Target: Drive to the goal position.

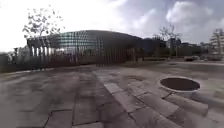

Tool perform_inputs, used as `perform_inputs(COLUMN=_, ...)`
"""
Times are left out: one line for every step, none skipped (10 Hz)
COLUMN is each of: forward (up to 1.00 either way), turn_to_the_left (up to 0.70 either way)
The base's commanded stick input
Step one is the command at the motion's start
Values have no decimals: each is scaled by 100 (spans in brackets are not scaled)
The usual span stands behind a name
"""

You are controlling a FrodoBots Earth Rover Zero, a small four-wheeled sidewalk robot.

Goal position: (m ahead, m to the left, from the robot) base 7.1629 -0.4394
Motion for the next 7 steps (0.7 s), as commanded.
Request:
perform_inputs(forward=85, turn_to_the_left=-34)
perform_inputs(forward=85, turn_to_the_left=-25)
perform_inputs(forward=85, turn_to_the_left=-6)
perform_inputs(forward=85, turn_to_the_left=0)
perform_inputs(forward=85, turn_to_the_left=0)
perform_inputs(forward=85, turn_to_the_left=0)
perform_inputs(forward=85, turn_to_the_left=1)
